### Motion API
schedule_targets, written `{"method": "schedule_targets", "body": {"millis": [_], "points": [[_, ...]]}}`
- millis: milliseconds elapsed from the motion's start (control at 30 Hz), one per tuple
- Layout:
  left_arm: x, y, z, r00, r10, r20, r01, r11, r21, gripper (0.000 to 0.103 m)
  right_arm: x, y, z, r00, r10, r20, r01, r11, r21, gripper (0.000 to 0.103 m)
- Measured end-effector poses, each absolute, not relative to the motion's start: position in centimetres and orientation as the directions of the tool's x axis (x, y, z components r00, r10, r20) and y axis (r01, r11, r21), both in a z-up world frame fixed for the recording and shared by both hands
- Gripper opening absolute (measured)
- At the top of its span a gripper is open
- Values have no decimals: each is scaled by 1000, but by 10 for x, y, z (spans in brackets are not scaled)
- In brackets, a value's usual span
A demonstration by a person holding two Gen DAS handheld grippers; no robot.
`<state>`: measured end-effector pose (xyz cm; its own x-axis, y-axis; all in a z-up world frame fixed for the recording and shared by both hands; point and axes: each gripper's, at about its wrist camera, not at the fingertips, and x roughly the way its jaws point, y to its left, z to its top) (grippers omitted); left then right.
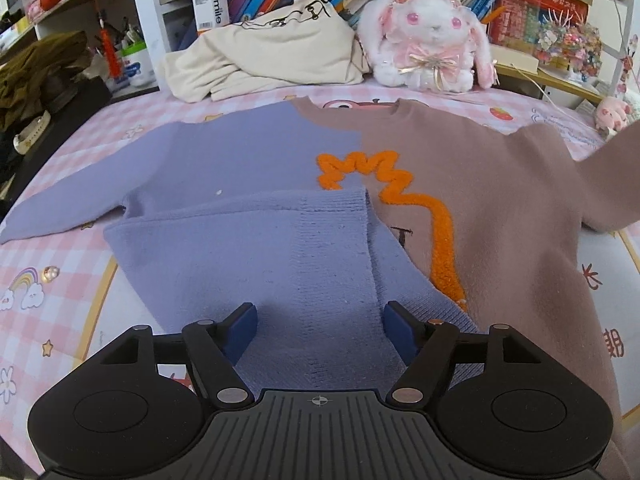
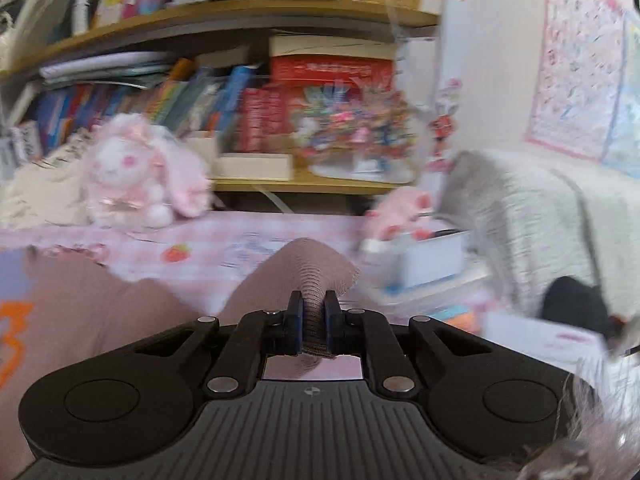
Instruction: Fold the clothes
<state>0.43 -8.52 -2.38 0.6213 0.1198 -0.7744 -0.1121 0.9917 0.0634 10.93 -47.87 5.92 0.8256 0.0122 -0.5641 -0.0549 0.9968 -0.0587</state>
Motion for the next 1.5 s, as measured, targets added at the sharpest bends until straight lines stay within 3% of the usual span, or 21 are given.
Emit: {"method": "schedule_targets", "body": {"millis": [167,200,233,300,467,667,867,1000,1033,1100,1133,1167,1400,1500], "points": [[2,-87,-17,629,133,-766,-102,991,88,73,113,-484,42,782,-38,-622,-52,991,-126,12],[1,-87,-15,634,136,-761,-102,991,92,73,112,-483,40,780,-42,-625,-55,989,-134,23],[-2,-88,-12,643,139,-753,-101,990,97,74,110,-479,39,785,-44,-617,-57,988,-144,46],[-7,-88,-5,660,151,-736,-104,988,109,76,105,-471,41,799,-13,-601,-84,988,-133,64],[-16,-90,10,696,186,-693,-126,983,137,78,96,-442,43,772,184,-609,-233,973,-1,66],[-9,-106,11,703,175,-689,-88,983,160,78,70,-372,13,508,503,-699,-486,837,249,66],[25,-141,-11,700,261,-665,-15,936,351,78,33,-323,-1,355,565,-744,-674,707,215,63],[53,-154,-29,698,376,-609,-10,856,517,78,19,-303,-17,303,521,-798,-742,655,146,44],[58,-155,-33,694,385,-608,2,844,536,76,17,-301,-19,306,504,-807,-751,649,121,44],[62,-152,-37,687,399,-607,1,835,550,51,11,-299,-22,316,500,-806,-770,631,89,44],[61,-146,-34,683,412,-604,-29,841,541,25,11,-299,-22,316,501,-806,-774,627,87,44],[59,-139,-31,677,424,-601,-59,846,530,11,11,-300,-22,312,503,-806,-775,626,90,44],[-43,-57,35,704,512,-492,-439,858,266,8,9,-303,-22,305,513,-803,-784,614,94,44],[-93,-23,37,652,534,-539,-507,835,213,16,10,-304,-21,294,517,-804,-780,615,111,46]]}}
